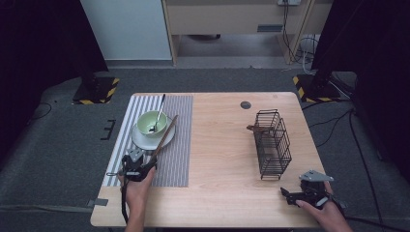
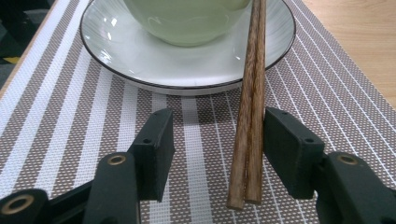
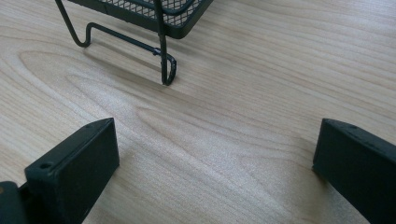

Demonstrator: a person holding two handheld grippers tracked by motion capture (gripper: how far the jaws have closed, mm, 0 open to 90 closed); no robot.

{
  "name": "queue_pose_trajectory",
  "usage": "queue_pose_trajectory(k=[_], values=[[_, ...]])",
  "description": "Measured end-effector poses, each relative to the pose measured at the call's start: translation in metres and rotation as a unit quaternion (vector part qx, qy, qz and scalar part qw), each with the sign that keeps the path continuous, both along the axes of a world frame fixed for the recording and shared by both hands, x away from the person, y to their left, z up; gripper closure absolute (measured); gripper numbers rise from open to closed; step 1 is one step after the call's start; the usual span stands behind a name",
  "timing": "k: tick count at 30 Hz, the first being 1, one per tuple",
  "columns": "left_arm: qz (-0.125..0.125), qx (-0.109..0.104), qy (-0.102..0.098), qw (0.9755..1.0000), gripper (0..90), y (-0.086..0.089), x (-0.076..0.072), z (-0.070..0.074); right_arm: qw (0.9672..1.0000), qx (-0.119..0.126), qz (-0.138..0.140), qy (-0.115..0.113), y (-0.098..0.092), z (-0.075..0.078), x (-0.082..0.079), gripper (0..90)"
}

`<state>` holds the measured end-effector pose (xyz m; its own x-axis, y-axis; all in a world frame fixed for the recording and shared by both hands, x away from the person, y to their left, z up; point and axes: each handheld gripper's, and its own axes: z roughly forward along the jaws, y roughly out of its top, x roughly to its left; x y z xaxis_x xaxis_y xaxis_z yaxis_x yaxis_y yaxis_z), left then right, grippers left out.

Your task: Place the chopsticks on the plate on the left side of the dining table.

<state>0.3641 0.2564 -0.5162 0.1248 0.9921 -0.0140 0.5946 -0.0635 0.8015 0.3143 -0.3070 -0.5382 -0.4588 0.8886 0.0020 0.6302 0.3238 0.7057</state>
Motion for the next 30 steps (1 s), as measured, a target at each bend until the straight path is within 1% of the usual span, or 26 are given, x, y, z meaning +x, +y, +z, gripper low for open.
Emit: queue_pose_trajectory(k=[5, 10, 12, 16, 18, 21, 23, 25, 30], values=[[0.009, -0.001, -0.003, 1.0000, 44.5, 0.004, 0.000, 0.000, 1.0000, 0.001, 0.000, 0.000, 0.000, 0.000, 0.000, 0.4], [0.014, -0.010, -0.004, 0.9998, 43.3, 0.011, 0.001, -0.001, 1.0000, 0.001, -0.002, 0.000, 0.000, 0.000, 0.000, 0.4], [0.017, -0.015, -0.004, 0.9997, 41.5, 0.013, 0.001, -0.001, 1.0000, 0.000, -0.002, 0.000, 0.000, 0.000, 0.000, 0.4], [0.016, -0.014, -0.005, 0.9998, 39.5, 0.015, 0.002, -0.001, 1.0000, 0.000, -0.002, 0.000, 0.000, 0.000, -0.001, 0.4], [0.020, -0.015, -0.006, 0.9997, 38.6, 0.017, 0.003, -0.001, 1.0000, 0.000, -0.002, 0.000, 0.000, 0.000, -0.001, 0.4], [0.029, -0.016, -0.015, 0.9994, 37.3, 0.020, 0.004, 0.000, 1.0000, 0.000, -0.002, 0.000, 0.001, 0.000, -0.001, 0.4], [0.029, -0.017, -0.016, 0.9993, 36.3, 0.022, 0.005, 0.000, 1.0000, 0.000, -0.003, 0.000, 0.001, 0.000, -0.001, 0.4], [0.027, -0.025, -0.017, 0.9992, 33.8, 0.023, 0.005, -0.001, 1.0000, 0.000, -0.003, 0.000, 0.001, 0.000, -0.001, 0.4], [0.029, -0.025, -0.017, 0.9991, 31.5, 0.025, 0.005, -0.001, 1.0000, 0.000, -0.003, 0.000, 0.001, 0.000, -0.001, 0.4]])
